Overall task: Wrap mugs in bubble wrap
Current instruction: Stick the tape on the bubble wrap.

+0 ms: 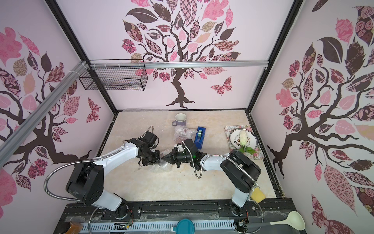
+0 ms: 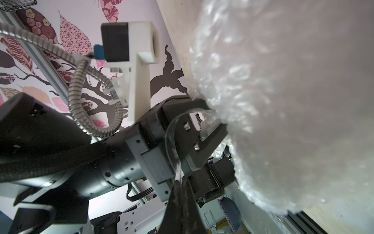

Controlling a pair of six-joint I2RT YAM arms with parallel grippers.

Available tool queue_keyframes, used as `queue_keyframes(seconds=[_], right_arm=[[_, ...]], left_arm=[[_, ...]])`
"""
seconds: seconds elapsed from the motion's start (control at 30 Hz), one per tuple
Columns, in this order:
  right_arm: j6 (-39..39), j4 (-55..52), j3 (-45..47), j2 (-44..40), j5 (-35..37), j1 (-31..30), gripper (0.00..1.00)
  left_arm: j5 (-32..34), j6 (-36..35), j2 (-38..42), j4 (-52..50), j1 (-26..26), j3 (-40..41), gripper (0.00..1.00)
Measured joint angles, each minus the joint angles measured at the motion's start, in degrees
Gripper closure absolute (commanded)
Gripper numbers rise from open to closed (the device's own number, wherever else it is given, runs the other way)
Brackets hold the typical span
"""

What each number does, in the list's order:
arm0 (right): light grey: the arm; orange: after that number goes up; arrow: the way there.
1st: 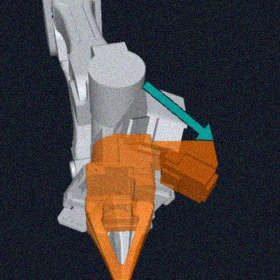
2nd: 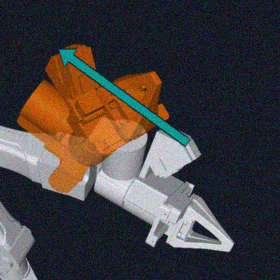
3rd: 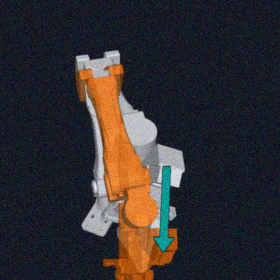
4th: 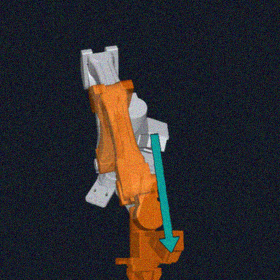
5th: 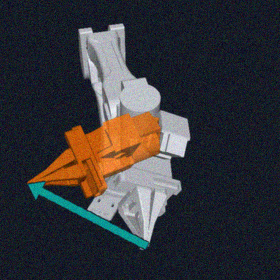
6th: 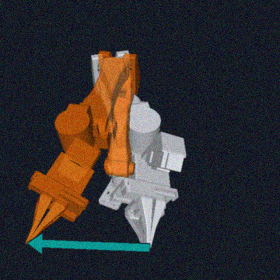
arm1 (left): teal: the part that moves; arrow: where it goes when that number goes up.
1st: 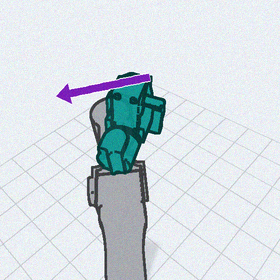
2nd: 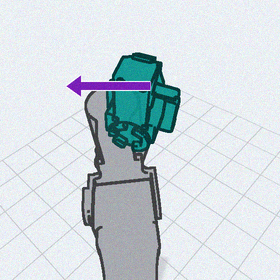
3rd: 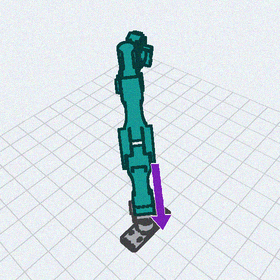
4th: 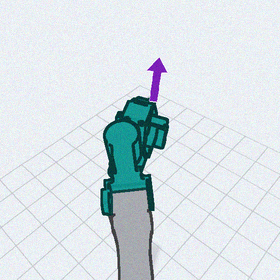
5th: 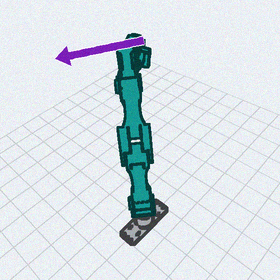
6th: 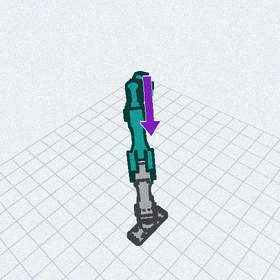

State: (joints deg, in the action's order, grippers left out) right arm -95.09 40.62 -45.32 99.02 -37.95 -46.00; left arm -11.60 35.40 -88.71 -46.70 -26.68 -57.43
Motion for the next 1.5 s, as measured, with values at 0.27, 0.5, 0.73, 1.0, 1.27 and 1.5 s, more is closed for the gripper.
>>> queue_keyframes(seconds=[0.27, 0.5, 0.73, 1.0, 1.27, 1.5], right_arm=[[0.87, 1.20, 0.13, 3.19, 0.37, -0.07, 1.00], [2.19, 1.09, -1.03, 4.79, 0.37, -0.07, 1.00], [2.71, 0.48, -3.10, 4.79, 0.52, -0.07, 1.00], [3.17, -1.20, -5.66, 4.66, 2.45, -0.07, 1.00], [1.86, -2.23, -8.07, 6.27, 3.67, -0.07, 1.00], [1.66, -2.45, -9.46, 7.69, 3.65, -0.07, 1.00]], left_arm=[[-0.04, 0.74, 0.00, 0.42, -0.24, 0.00, 1.00], [-0.04, 0.85, 0.00, 0.55, -0.33, 0.00, 1.00], [-0.26, 0.83, 0.00, 0.59, -0.37, 0.00, 1.00], [-0.48, 0.59, 0.11, 0.70, -0.37, 0.00, 1.00], [-0.39, 0.24, 0.22, 1.25, -0.26, 0.00, 1.00], [-0.44, -0.59, 0.44, 1.70, -0.15, 0.00, 1.00]])
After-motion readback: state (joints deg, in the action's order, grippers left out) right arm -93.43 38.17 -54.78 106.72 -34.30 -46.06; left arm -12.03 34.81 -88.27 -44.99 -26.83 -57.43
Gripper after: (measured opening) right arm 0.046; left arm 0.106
